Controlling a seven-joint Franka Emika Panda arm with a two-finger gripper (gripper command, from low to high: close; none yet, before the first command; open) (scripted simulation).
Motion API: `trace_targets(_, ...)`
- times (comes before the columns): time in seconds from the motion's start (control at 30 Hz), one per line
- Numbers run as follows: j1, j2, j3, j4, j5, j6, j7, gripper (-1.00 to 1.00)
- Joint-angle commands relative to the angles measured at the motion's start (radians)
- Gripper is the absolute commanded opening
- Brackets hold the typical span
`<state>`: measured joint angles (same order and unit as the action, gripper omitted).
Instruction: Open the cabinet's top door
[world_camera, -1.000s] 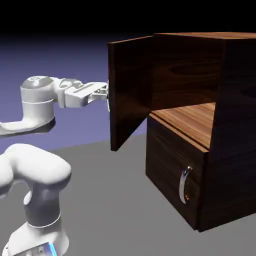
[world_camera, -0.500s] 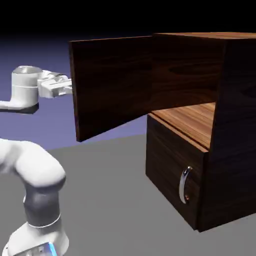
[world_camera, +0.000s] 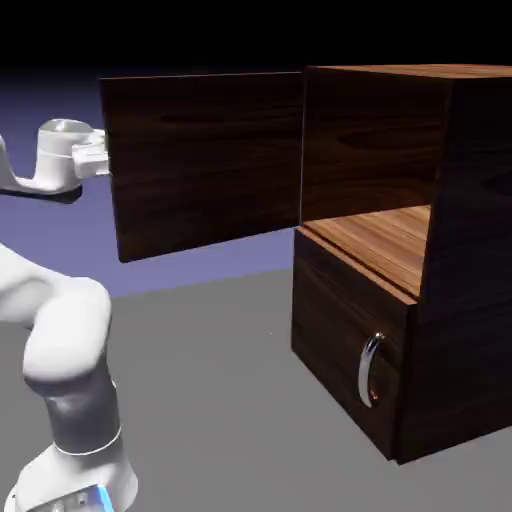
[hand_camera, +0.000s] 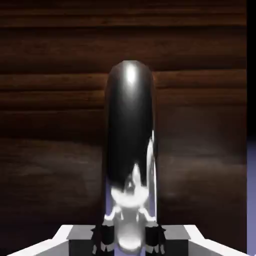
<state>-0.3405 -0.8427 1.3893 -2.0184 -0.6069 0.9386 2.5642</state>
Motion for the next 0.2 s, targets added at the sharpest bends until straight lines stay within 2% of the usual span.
trace_targets(0.0, -0.036, -0.006, 0.023, 0.03, 0.008, -0.018, -0.006, -1.0)
trace_targets(0.17, -0.182, -0.04, 0.106, 0.156, 0.037, -0.088, -0.038, -1.0)
